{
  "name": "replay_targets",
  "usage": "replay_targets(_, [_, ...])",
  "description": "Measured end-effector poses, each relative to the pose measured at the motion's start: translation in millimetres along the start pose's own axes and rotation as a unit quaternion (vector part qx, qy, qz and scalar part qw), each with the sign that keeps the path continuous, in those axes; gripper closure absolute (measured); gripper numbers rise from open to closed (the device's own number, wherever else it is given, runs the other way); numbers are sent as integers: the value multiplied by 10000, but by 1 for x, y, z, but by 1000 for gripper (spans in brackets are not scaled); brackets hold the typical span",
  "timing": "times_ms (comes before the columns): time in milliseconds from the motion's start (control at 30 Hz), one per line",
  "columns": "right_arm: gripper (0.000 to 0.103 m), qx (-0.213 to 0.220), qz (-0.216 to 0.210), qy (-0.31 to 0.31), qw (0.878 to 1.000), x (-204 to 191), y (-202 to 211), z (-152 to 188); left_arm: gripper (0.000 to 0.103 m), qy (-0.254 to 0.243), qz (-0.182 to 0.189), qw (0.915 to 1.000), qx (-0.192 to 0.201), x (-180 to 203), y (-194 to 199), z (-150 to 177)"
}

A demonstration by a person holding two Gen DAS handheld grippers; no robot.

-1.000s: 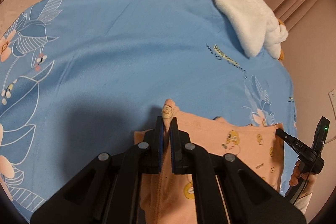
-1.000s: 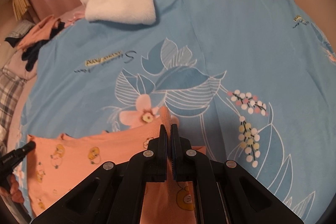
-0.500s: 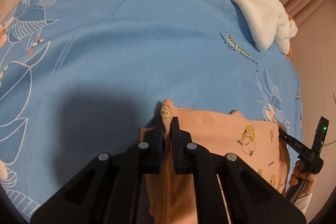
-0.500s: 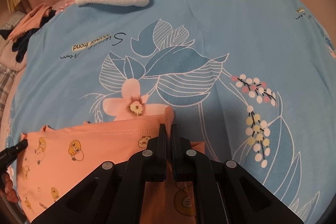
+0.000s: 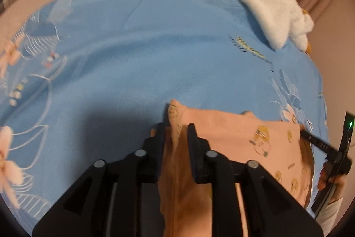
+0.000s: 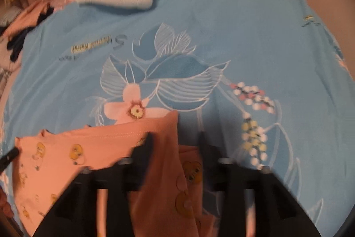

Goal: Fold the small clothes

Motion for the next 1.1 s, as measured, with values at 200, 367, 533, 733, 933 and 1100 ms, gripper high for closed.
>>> replay_targets(200, [30, 438, -99, 86, 9990, -15, 52, 12, 23, 100, 405, 9987, 285, -2, 57, 18])
replay_targets(367, [25, 690, -239, 156, 9972, -31, 90, 30, 10, -41, 438, 9983, 375, -4, 93, 45])
replay_targets(533, [12, 852, -445, 45, 9954, -40, 113, 55, 8, 4, 442, 9986, 298, -10, 104, 73])
replay_targets(733, [12, 991, -1135, -1084, 9826, -18, 117, 116, 10, 277, 560, 9980, -119, -22, 96, 112])
replay_targets(933, [12, 918, -1442, -1912, 9665, 9, 99, 171, 18, 178, 556, 9975, -397, -19, 80, 131])
replay_targets(1100, [12, 982, -1581, -1944, 9631, 4, 92, 177, 23, 396, 725, 9950, -562, -20, 62, 130])
Point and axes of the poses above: each gripper's, at about its wrist camera, not at the fingertips, and y roughly against the way its jaws point, x to its right, z to its underside, the point moved 6 cm from there along -y, roughly the way its jaws point, and after that the axes turned 11 degrees about -z, right-handed, at the moved point
